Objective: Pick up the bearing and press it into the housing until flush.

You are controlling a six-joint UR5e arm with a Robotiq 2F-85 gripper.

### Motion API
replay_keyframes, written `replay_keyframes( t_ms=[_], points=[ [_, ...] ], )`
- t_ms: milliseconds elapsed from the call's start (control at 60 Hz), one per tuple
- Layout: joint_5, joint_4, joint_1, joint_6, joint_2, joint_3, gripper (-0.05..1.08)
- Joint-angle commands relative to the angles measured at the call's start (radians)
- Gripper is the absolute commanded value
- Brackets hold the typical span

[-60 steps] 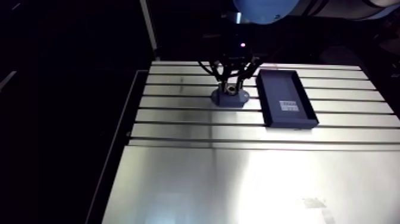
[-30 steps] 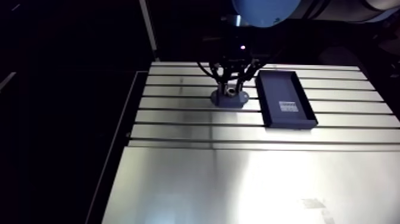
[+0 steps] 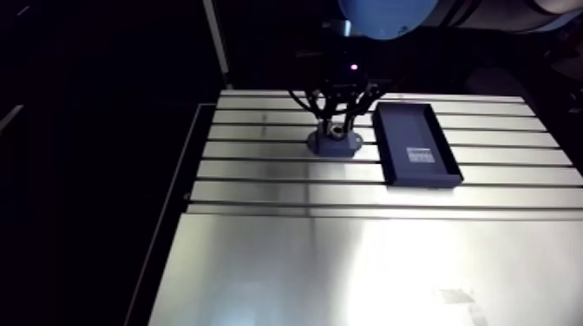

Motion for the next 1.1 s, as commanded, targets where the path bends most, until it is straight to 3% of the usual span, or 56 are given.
replay_keyframes(
  t_ms=[17,1100],
  points=[
    [0.0,-0.003,-0.003,-0.002,0.0,0.001,0.69],
    [0.002,-0.004,0.0,-0.002,0.002,0.001,0.69]
  ],
)
